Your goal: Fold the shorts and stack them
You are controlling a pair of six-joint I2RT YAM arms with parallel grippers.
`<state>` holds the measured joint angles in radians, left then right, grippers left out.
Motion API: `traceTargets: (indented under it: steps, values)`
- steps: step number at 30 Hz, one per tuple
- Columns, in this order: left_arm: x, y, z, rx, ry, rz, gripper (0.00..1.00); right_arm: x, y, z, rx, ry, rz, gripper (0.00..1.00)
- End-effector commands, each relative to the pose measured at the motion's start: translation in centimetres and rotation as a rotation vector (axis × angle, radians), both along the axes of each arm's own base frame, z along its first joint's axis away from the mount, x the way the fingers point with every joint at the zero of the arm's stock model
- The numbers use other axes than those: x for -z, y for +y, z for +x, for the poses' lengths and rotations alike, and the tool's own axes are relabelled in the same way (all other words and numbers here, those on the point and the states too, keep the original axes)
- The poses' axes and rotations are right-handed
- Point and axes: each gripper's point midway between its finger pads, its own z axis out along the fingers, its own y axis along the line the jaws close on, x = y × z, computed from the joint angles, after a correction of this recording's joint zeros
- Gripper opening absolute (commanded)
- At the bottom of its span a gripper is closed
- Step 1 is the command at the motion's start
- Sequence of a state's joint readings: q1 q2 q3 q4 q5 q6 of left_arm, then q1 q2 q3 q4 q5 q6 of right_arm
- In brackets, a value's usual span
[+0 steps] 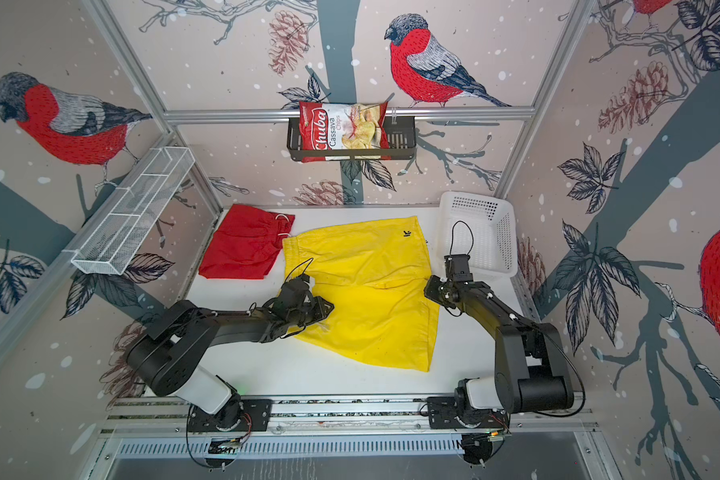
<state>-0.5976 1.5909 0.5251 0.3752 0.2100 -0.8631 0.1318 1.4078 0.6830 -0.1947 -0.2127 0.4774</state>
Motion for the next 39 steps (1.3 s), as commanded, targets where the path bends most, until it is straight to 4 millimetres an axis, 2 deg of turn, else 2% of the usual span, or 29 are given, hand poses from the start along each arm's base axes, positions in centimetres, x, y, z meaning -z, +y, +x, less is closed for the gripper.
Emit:
traceTargets:
  steps: [1,7,13,19,24,27,34,39]
  values:
    - [3.6,2.4,-3.1,0.000,0.159,0.129,0.27,-0.7,0.1,1.6,0.022,-0.084,0.025,0.50]
    - [3.9,2.2,-3.1,0.005,0.169,0.128,0.28,-1.2,-0.1,3.0,0.025,-0.174,0.063,0.51]
    - [4.3,2.3,-3.3,0.005,0.179,0.129,0.27,-0.9,-0.2,4.5,0.026,-0.207,0.113,0.42]
    - [4.4,2.4,-3.4,0.003,0.183,0.134,0.28,-0.3,0.2,5.8,0.018,-0.201,0.130,0.38]
    - [4.6,2.5,-3.5,0.002,0.188,0.137,0.28,-0.3,0.8,6.2,0.007,-0.207,0.158,0.13]
    - [4.6,2.5,-3.5,0.002,0.189,0.138,0.28,-0.3,0.6,5.8,0.013,-0.193,0.146,0.02]
    - [4.8,2.4,-3.6,0.005,0.193,0.139,0.28,-1.7,-2.0,3.8,0.060,-0.143,0.023,0.01]
    - [4.9,2.3,-3.6,0.009,0.197,0.129,0.27,-2.9,-5.3,2.4,0.125,-0.110,-0.073,0.01]
